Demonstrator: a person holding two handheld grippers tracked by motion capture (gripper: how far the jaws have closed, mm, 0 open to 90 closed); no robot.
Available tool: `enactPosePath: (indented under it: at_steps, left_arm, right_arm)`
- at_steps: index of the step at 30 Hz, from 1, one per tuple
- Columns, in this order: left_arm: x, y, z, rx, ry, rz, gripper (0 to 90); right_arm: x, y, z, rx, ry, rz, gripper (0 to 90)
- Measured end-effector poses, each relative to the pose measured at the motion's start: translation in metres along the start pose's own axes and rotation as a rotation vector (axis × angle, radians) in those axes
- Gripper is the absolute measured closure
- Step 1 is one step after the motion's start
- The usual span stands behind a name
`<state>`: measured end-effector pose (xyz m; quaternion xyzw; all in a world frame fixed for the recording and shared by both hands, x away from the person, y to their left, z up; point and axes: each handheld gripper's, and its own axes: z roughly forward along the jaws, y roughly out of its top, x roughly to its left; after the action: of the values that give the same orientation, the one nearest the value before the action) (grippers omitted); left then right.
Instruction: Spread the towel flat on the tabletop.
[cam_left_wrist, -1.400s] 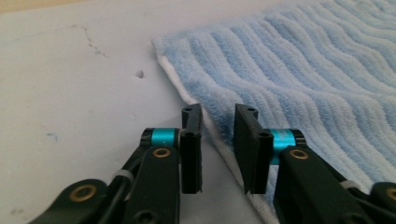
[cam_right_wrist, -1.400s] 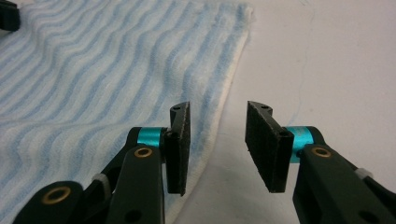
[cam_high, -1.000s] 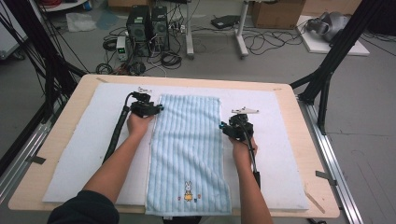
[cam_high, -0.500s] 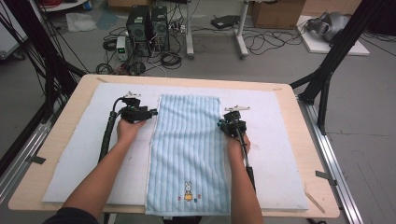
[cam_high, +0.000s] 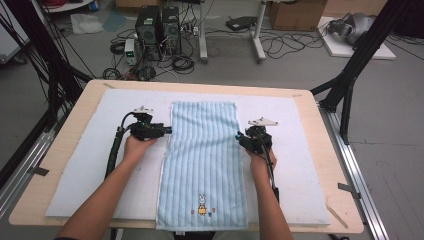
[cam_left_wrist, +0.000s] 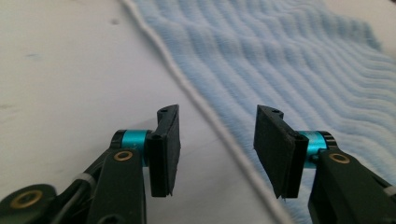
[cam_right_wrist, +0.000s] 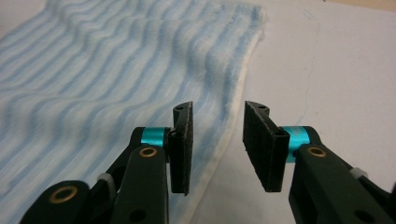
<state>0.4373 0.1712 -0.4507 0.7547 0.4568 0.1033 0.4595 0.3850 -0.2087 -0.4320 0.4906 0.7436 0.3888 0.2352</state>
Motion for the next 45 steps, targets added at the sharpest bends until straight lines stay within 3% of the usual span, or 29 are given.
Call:
enactPosePath:
  at_steps: [2,5,6,7,8,9,11,12,14,18,22,26,29,35,39,42,45]
  left_arm:
    - [-0.007,0.000,0.007,0.016,0.031,0.042,54.3]
    - [-0.010,0.001,0.008,0.021,0.110,0.073,74.5]
    - [-0.009,0.001,0.008,0.016,0.105,0.062,83.5]
    - [-0.008,0.003,0.009,0.018,0.119,0.066,86.7]
    - [-0.008,0.004,0.009,0.013,0.161,0.088,88.1]
    - [-0.007,0.005,0.010,0.010,0.200,0.090,89.1]
    - [-0.002,0.005,0.010,0.004,0.203,0.037,89.2]
    - [0.000,0.004,0.009,-0.005,0.185,0.015,82.7]
    - [0.003,0.004,0.004,0.002,0.151,-0.005,59.7]
    - [0.004,-0.009,-0.013,-0.017,0.112,0.005,52.0]
    - [0.001,-0.024,-0.034,-0.045,0.069,-0.012,51.4]
    - [-0.010,-0.036,-0.054,-0.063,0.022,0.011,51.4]
    - [-0.023,-0.048,-0.066,-0.077,-0.045,0.033,58.9]
    - [-0.060,-0.075,-0.080,-0.027,-0.180,0.100,69.7]
    - [-0.072,-0.082,-0.081,0.011,-0.196,0.131,65.6]
    - [-0.078,-0.084,-0.077,0.057,-0.196,0.144,60.0]
    - [-0.085,-0.086,-0.077,0.079,-0.197,0.209,64.7]
  right_arm:
    - [0.002,-0.005,-0.007,0.006,0.003,-0.023,61.4]
    - [0.003,-0.013,-0.016,0.008,0.034,-0.023,58.9]
    - [0.003,-0.015,-0.018,0.019,0.044,-0.023,58.1]
    - [0.004,-0.018,-0.019,0.024,0.053,-0.026,57.6]
    - [0.005,-0.020,-0.021,0.025,0.061,-0.032,57.5]
    - [0.007,-0.022,-0.022,0.028,0.061,-0.038,57.3]
    - [0.010,-0.027,-0.025,0.036,0.069,-0.047,57.1]
    - [0.011,-0.029,-0.027,0.038,0.073,-0.047,56.9]
    - [0.012,-0.035,-0.031,0.040,0.085,-0.043,56.1]
    - [0.014,-0.043,-0.041,0.043,0.096,-0.046,56.5]
    - [0.015,-0.048,-0.050,0.043,0.107,-0.040,58.9]
    - [0.021,-0.053,-0.060,0.033,0.142,-0.049,61.9]
    - [0.029,-0.057,-0.065,0.034,0.185,-0.073,63.5]
    - [0.049,-0.061,-0.075,0.039,0.269,-0.119,64.7]
    - [0.060,-0.064,-0.075,0.064,0.314,-0.167,64.8]
    - [0.064,-0.067,-0.069,0.109,0.305,-0.198,68.0]
    - [0.066,-0.069,-0.067,0.126,0.308,-0.232,73.8]
